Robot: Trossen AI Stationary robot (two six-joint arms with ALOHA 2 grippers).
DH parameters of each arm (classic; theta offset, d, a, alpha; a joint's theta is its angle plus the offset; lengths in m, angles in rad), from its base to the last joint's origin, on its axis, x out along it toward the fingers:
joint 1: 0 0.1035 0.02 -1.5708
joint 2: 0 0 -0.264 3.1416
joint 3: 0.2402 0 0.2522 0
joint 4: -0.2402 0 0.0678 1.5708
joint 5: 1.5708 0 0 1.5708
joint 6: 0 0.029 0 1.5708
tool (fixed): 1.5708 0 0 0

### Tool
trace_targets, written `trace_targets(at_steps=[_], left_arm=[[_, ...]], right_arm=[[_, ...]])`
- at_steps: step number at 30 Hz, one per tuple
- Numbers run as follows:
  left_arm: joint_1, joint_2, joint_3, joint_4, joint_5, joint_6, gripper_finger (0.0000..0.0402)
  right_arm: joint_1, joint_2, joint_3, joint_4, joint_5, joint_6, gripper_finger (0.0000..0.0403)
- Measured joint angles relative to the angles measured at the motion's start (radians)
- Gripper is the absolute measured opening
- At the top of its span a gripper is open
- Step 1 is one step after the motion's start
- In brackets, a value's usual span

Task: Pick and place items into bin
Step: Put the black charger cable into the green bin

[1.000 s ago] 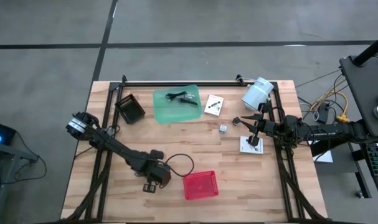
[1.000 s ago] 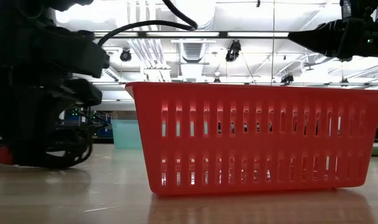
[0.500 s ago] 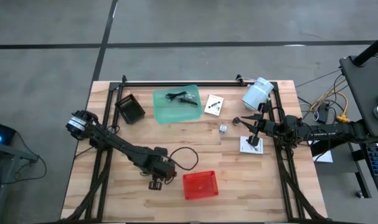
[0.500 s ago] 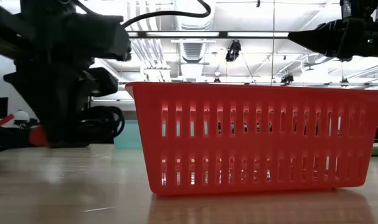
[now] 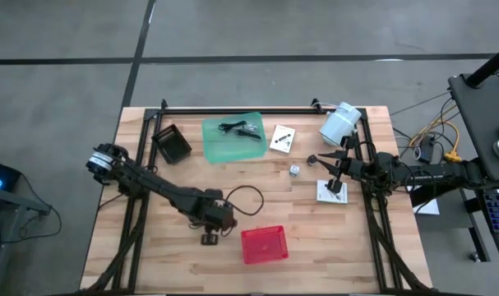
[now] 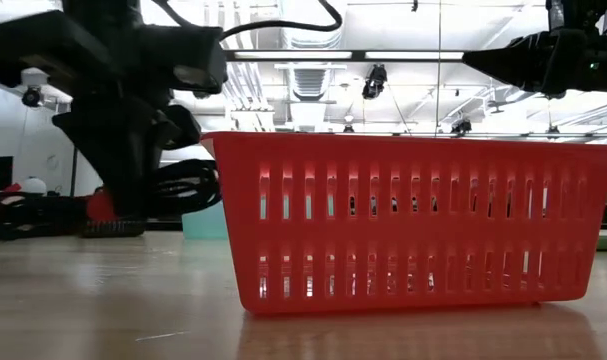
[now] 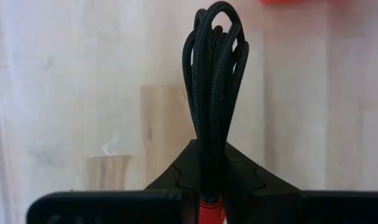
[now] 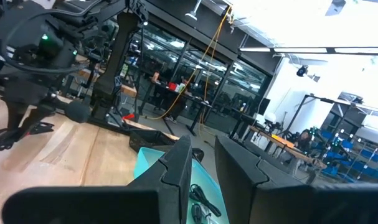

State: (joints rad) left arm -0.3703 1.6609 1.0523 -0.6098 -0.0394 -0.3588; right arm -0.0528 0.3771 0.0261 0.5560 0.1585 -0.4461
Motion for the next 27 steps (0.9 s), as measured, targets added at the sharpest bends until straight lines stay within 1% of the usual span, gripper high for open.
trace_targets(at_steps=[12,22,27], left_arm=[[0.08,-0.007,0.0,0.027,-0.02,-0.001,0.0016],[0.134,-0.007,0.045,0.03,-0.022,0.009,0.0016],[0.159,-0.007,0.055,0.058,-0.034,0.092,0.0016]], right_arm=[[0.0,0.0,0.0,0.0,0.0,-0.003,0.0059],[0.0,0.0,0.0,0.0,0.0,-0.003,0.0059],[0.0,0.0,0.0,0.0,0.0,-0.003,0.0059]])
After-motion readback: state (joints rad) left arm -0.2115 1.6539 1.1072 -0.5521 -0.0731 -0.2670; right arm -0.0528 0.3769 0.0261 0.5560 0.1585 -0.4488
